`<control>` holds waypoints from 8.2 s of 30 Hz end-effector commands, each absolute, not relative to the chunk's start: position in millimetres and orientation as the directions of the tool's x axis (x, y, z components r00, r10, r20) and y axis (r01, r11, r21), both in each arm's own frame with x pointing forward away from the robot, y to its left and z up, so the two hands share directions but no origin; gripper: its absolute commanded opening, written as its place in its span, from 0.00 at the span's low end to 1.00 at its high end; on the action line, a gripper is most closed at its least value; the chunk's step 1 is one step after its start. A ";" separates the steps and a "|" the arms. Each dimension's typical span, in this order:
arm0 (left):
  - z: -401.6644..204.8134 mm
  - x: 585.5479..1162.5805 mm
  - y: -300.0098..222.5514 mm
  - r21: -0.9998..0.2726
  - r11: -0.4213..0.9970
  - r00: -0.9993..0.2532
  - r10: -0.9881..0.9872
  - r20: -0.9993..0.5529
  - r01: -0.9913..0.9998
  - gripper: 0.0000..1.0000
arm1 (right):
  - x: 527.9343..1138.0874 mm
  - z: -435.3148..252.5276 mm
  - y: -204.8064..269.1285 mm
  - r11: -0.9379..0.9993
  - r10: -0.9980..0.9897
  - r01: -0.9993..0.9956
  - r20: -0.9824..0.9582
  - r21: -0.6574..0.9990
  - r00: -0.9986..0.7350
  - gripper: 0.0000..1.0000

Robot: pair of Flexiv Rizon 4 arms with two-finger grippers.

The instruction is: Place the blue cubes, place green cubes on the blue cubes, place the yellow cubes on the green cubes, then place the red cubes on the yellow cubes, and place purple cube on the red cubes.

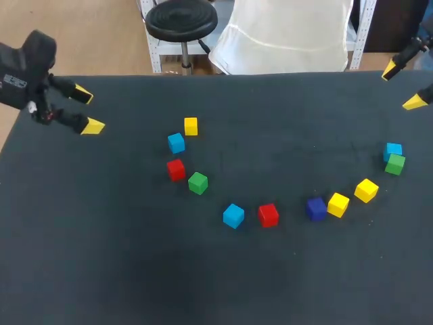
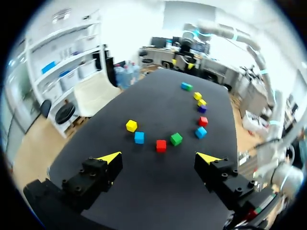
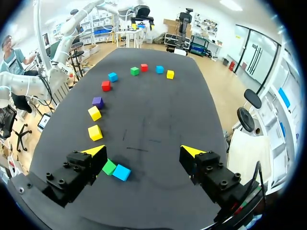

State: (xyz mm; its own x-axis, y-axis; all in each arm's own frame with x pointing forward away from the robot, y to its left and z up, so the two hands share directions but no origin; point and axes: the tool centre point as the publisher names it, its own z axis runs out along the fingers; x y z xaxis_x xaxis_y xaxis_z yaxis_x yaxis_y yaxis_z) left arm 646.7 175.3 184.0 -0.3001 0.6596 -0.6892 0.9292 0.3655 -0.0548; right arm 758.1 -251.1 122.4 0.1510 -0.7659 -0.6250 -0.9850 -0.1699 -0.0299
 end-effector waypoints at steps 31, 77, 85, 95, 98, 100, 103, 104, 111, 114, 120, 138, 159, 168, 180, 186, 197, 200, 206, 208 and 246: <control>115.2 542.3 27.2 -0.022 -0.706 0.671 0.681 -0.293 0.708 1.00 | 757.7 122.2 -251.1 -0.170 -0.765 -0.985 -0.626 -0.032 0.152 1.00; 36.2 539.4 -39.8 -0.006 -0.621 0.605 0.766 -0.217 0.784 1.00 | 757.7 122.2 -251.1 -0.170 -0.765 -0.985 -0.626 -0.032 0.152 1.00; 28.7 548.2 -44.2 -0.005 -0.612 0.595 0.771 -0.225 0.791 1.00 | 757.7 122.2 -251.1 -0.170 -0.765 -0.985 -0.626 -0.032 0.152 1.00; 22.3 565.7 -50.0 -0.015 -0.620 0.603 0.768 -0.216 0.784 1.00 | 757.7 122.2 -251.1 -0.170 -0.765 -0.985 -0.626 -0.032 0.152 1.00; 16.4 570.8 -51.4 -0.023 -0.622 0.603 0.766 -0.224 0.782 1.00 | 757.7 122.2 -251.1 -0.170 -0.765 -0.985 -0.626 -0.032 0.152 1.00; 13.2 575.0 -53.3 -0.029 -0.625 0.604 0.764 -0.226 0.780 1.00 | 757.7 122.2 -251.1 -0.170 -0.765 -0.985 -0.626 -0.032 0.152 1.00; 10.6 579.2 -56.1 -0.037 -0.631 0.609 0.761 -0.224 0.775 1.00 | 757.7 122.2 -251.1 -0.170 -0.765 -0.985 -0.626 -0.032 0.152 1.00; 10.5 580.0 -56.3 -0.031 -0.635 0.613 0.757 -0.226 0.772 1.00 | 757.7 122.2 -251.1 -0.170 -0.765 -0.985 -0.626 -0.032 0.152 1.00; 9.6 584.8 -56.9 -0.037 -0.646 0.626 0.750 -0.214 0.762 0.91 | 757.7 122.2 -251.1 -0.170 -0.765 -0.985 -0.626 -0.032 0.152 1.00; 8.0 582.5 -56.9 -0.033 -0.650 0.630 0.747 -0.211 0.759 0.77 | 757.7 122.2 -251.1 -0.170 -0.765 -0.985 -0.626 -0.032 0.152 1.00; 4.2 573.1 -55.3 -0.030 -0.649 0.629 0.746 -0.219 0.760 0.72 | 757.7 122.2 -251.1 -0.170 -0.765 -0.985 -0.626 -0.032 0.152 1.00; -1.0 571.4 -52.7 -0.059 -0.629 0.605 0.766 -0.219 0.775 0.39 | 757.7 122.2 -251.1 -0.170 -0.765 -0.985 -0.626 -0.032 0.152 1.00; 26.7 603.0 -70.5 -0.089 -0.313 0.278 0.918 -0.284 0.945 0.00 | 757.7 122.2 -251.1 -0.170 -0.765 -0.985 -0.626 -0.032 0.152 1.00; 43.9 638.9 -80.0 -0.061 -0.197 0.179 0.958 -0.222 0.979 0.00 | 757.7 122.2 -251.1 -0.170 -0.765 -0.985 -0.626 -0.032 0.152 1.00; 34.5 665.3 -85.9 -0.137 -0.056 0.025 0.975 -0.220 0.989 0.00 | 757.7 122.2 -251.1 -0.170 -0.765 -0.985 -0.626 -0.032 0.152 1.00; 24.1 674.7 -83.1 -0.157 -0.006 -0.028 0.977 -0.210 0.988 0.00 | 757.7 122.2 -251.1 -0.170 -0.765 -0.985 -0.626 -0.032 0.152 1.00; 11.8 686.4 -79.1 -0.149 -0.023 -0.010 0.975 -0.223 0.989 0.00 | 757.7 122.2 -251.1 -0.170 -0.765 -0.985 -0.626 -0.032 0.152 1.00; 9.3 688.2 -77.0 -0.153 -0.022 -0.014 0.974 -0.225 0.988 0.00 | 757.7 122.2 -251.1 -0.170 -0.765 -0.985 -0.626 -0.032 0.152 1.00; 7.2 691.2 -74.2 -0.156 -0.017 -0.018 0.975 -0.222 0.988 0.00 | 757.7 122.2 -251.1 -0.170 -0.765 -0.985 -0.626 -0.032 0.152 1.00; 6.6 692.9 -73.3 -0.156 -0.017 -0.018 0.975 -0.220 0.988 0.00 | 757.7 122.2 -251.1 -0.170 -0.765 -0.985 -0.626 -0.032 0.152 1.00; -1.0 707.3 -74.5 -0.179 -0.045 0.001 0.971 -0.241 0.983 0.00 | 757.7 122.2 -251.1 -0.170 -0.765 -0.985 -0.626 -0.032 0.152 1.00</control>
